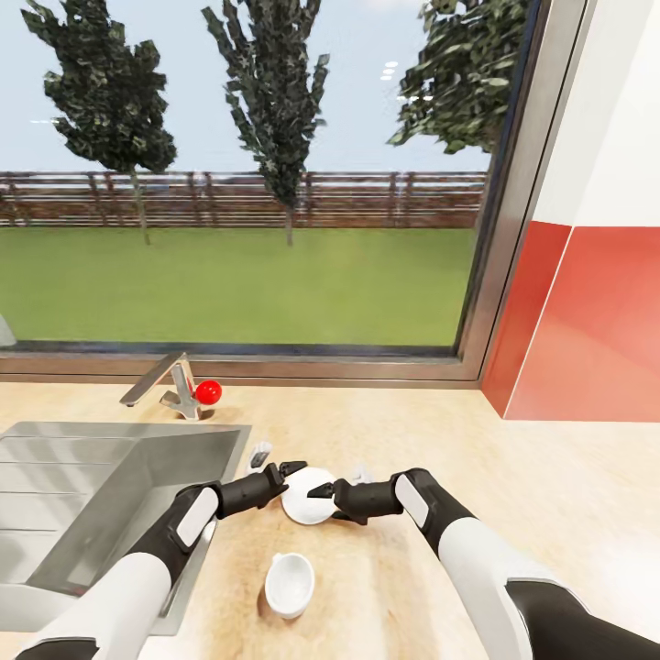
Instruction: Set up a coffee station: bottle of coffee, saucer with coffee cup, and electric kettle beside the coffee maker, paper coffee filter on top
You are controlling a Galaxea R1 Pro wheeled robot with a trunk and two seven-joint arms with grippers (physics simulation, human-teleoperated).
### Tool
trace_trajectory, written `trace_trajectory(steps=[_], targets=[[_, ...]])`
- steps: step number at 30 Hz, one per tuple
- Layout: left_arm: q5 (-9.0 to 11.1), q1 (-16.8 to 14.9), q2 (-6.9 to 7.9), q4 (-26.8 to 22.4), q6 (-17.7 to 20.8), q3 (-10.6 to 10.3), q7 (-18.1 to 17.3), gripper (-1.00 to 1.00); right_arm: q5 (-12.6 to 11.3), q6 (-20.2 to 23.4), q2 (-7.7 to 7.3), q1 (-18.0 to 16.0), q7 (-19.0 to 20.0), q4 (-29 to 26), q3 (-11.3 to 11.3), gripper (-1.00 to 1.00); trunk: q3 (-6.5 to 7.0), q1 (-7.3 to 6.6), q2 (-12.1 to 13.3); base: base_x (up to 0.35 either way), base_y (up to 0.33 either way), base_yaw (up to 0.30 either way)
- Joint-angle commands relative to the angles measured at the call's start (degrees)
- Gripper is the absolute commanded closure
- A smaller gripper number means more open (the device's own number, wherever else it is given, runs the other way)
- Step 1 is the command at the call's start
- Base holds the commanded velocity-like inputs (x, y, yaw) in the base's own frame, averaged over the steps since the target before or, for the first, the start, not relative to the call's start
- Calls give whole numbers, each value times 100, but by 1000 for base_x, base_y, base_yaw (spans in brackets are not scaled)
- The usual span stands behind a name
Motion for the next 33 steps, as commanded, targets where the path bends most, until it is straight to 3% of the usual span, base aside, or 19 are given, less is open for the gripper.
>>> trace_trajectory(steps=[1, 6, 13, 23, 33], targets=[[24, -5, 5, -1, 39, 11, -1, -100, 114, 14, 2, -3, -2, 0, -24, -100, -14, 4, -12, 0, 0, 0], [23, 2, 61, 0, 38, 21, 11, -100, 115, -19, 0, -3, -5, 54, -24, -100, -14, 4, -12, 0, 0, 0], [24, 160, 354, -16, 38, 43, 42, -100, 115, -102, 0, -3, -8, 110, -28, -100, -14, 4, -12, 0, 0, 0], [24, 196, 578, -17, 31, 46, 86, -100, 115, -110, 0, -3, -10, 115, -24, -100, -14, 4, -12, 0, 0, 0], [24, 197, 585, -10, 30, 17, 206, -100, 115, -110, 0, -3, -7, 115, -24, -100, -14, 4, -12, 0, 0, 0]])
